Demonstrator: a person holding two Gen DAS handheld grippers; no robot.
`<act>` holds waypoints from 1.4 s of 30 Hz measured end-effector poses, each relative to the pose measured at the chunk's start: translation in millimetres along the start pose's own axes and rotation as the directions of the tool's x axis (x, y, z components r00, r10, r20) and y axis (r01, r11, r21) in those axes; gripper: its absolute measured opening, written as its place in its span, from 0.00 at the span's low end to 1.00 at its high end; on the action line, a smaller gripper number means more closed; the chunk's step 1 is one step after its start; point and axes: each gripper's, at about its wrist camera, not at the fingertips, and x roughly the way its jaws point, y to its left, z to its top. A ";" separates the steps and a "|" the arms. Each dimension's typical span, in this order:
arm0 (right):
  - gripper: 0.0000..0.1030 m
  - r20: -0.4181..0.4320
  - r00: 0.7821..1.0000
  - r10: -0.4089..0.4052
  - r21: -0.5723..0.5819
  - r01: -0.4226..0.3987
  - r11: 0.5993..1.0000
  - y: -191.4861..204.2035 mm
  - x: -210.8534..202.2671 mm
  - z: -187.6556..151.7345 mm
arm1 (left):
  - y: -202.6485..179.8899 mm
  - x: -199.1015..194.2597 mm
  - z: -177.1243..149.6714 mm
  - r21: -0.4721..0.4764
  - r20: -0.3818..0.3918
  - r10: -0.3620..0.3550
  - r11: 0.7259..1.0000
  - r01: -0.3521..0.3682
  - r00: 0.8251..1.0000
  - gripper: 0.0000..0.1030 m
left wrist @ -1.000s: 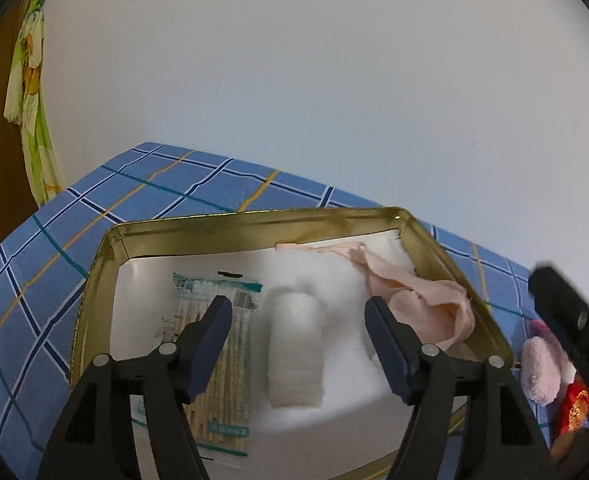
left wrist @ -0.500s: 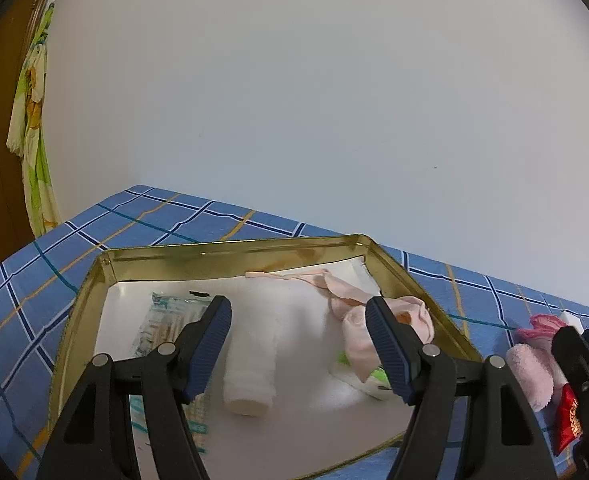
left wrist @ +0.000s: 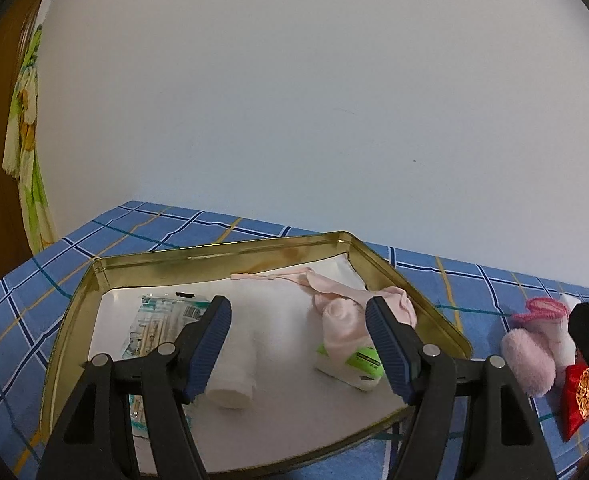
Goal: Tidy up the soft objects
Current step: 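Release the pink cloth into the tray with the right tool and withdraw both tools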
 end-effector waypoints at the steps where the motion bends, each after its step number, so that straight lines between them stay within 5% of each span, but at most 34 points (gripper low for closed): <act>1: 0.89 0.002 1.000 -0.002 0.000 0.002 1.000 -1.4 -1.7 -0.1 | -2.0 -1.1 -0.9 0.008 0.000 -0.003 1.000 0.003 1.000 0.70; 19: 0.89 0.009 0.993 -0.114 -0.001 0.114 0.993 -58.3 -35.9 -3.6 | -28.7 -11.1 -8.7 0.098 -0.015 -0.051 0.994 0.053 0.999 0.70; 42: 0.89 -0.045 0.940 -0.337 0.088 0.340 0.936 -182.8 -63.0 -7.3 | -84.1 -23.8 -30.2 0.141 -0.146 -0.215 0.961 0.236 0.966 0.70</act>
